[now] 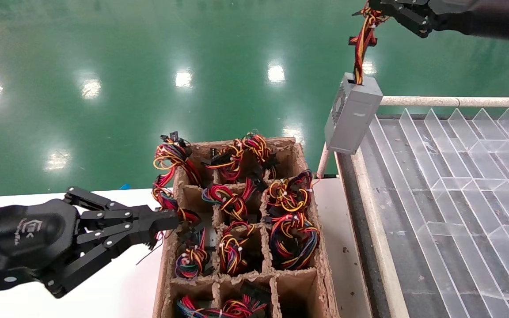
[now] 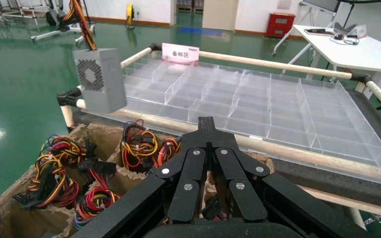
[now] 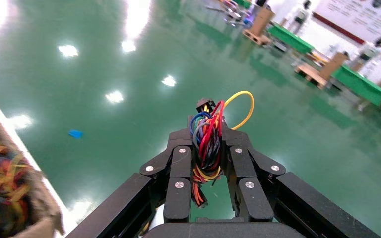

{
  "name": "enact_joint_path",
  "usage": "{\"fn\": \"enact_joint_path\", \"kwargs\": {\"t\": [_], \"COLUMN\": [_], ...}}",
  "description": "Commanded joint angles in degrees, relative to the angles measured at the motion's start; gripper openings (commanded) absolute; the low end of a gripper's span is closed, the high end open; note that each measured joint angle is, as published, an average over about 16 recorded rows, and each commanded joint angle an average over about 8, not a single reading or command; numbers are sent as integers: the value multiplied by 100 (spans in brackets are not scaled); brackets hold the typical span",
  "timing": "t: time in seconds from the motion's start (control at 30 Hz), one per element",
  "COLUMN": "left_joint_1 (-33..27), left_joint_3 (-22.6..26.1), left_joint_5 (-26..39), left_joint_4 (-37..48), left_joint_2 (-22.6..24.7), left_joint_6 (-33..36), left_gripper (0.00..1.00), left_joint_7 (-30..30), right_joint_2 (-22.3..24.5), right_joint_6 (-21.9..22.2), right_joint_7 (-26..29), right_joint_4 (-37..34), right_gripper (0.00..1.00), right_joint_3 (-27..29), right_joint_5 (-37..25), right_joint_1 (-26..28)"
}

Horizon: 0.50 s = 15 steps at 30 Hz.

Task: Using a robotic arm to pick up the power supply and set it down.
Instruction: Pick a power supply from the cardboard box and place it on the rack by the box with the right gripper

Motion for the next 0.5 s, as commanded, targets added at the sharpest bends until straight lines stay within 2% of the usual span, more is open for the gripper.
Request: {"fn": "enact_joint_path", "kwargs": {"t": [0.03, 0.17, 0.37, 0.5], "left_joint_1": [0, 0, 0, 0], "left_joint_3": [0, 0, 0, 0], "left_joint_5": [0, 0, 0, 0], "left_joint_4": [0, 0, 0, 0], "left_joint_2": [0, 0, 0, 0], "left_joint_6": [0, 0, 0, 0], "left_gripper": [0, 0, 0, 0], "left_joint_7": [0, 0, 0, 0], "right_joint_2": [-86, -212, -467, -622], "right_joint_6": [97, 591, 1645, 2104], "right_joint_7": [-172, -429, -694, -824], "right_joint_4": [-304, -731, -1180, -1363], "right_gripper": [0, 0, 0, 0], "right_joint_3": [-32, -63, -116, -160], "right_joint_5": [-77, -185, -342, -428], "right_joint_1": [109, 265, 414, 453]}}
